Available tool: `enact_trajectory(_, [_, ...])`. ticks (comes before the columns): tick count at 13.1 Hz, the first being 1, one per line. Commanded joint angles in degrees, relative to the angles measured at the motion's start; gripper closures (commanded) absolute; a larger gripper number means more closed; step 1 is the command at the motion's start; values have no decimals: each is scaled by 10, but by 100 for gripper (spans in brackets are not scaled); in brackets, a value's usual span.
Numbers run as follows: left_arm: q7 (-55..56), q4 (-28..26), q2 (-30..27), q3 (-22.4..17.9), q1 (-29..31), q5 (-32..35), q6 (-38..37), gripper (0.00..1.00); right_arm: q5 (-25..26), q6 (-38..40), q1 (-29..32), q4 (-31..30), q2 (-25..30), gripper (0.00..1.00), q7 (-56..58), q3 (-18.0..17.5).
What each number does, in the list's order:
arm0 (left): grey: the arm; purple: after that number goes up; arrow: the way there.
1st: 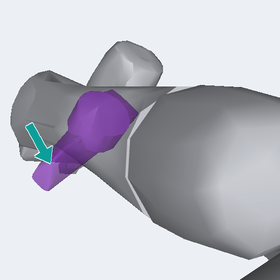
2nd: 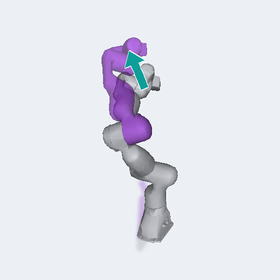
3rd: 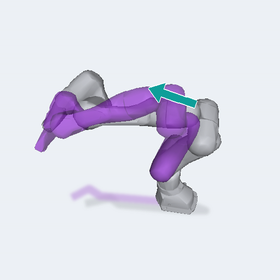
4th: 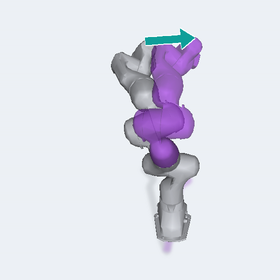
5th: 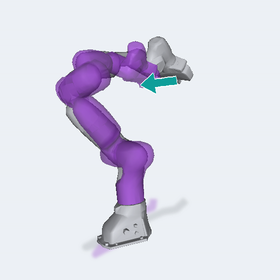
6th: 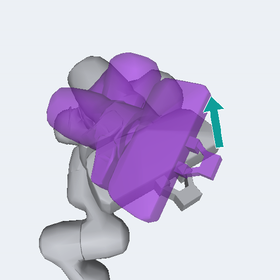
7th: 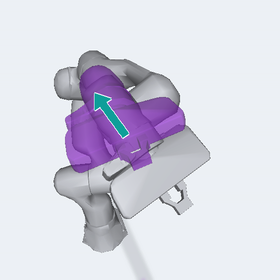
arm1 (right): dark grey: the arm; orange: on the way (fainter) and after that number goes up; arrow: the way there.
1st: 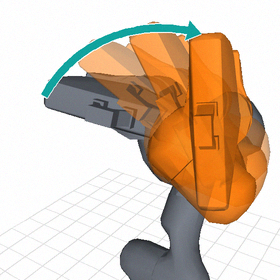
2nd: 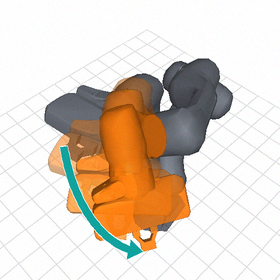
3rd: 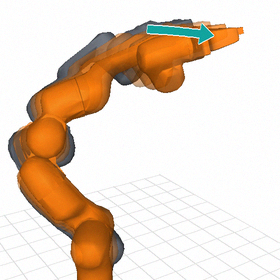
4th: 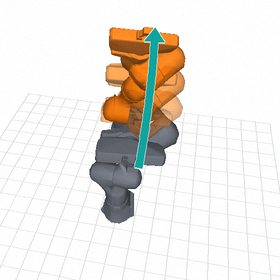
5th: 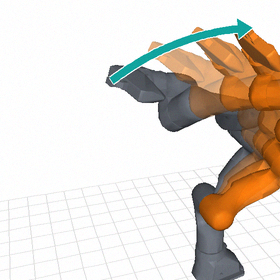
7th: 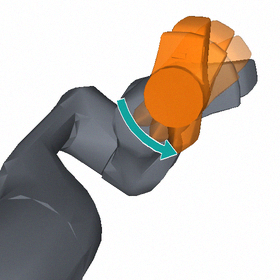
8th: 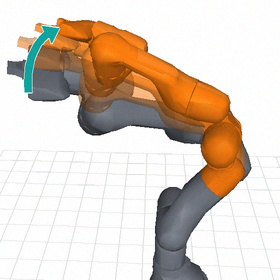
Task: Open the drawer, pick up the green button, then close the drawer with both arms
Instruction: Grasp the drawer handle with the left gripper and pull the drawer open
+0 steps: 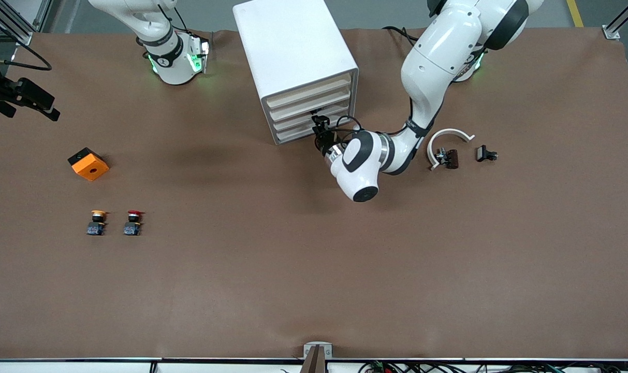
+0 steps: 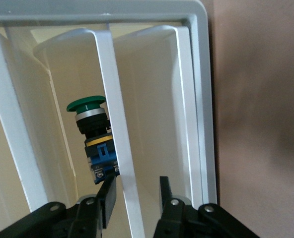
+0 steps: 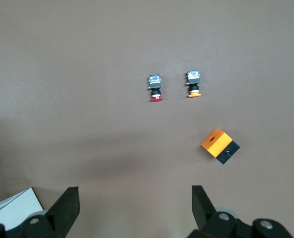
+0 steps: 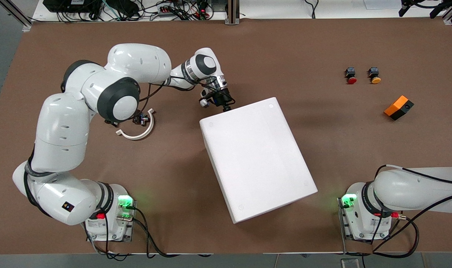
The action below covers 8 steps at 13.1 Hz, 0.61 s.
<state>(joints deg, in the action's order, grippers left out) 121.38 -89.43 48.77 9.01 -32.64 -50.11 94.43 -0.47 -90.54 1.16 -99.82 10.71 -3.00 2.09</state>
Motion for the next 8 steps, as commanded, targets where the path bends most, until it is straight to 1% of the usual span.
enact_trajectory(1, [2, 5, 10, 2, -12, -16, -6, 58, 8, -2, 2, -3, 10, 0, 7, -3])
enact_trajectory(2, [2, 5, 11, 2, -14, -16, -6, 63, 7, -1, 2, -3, 10, 0, 7, -3])
enact_trajectory(4, [2, 5, 12, 2, -15, -17, -6, 65, 7, 1, 2, -2, 9, 0, 7, -3])
enact_trajectory(6, [-2, 7, 12, 1, -31, -15, -4, 84, 7, 2, 2, 2, 8, 0, 7, -3])
enact_trajectory(7, [-2, 7, 14, 0, -37, -12, -3, 100, 7, 2, 2, 9, 7, 0, 6, -4])
enact_trajectory(8, [-2, 7, 18, 0, -36, -11, -3, 100, 7, 3, 2, 16, 5, 0, 6, -4])
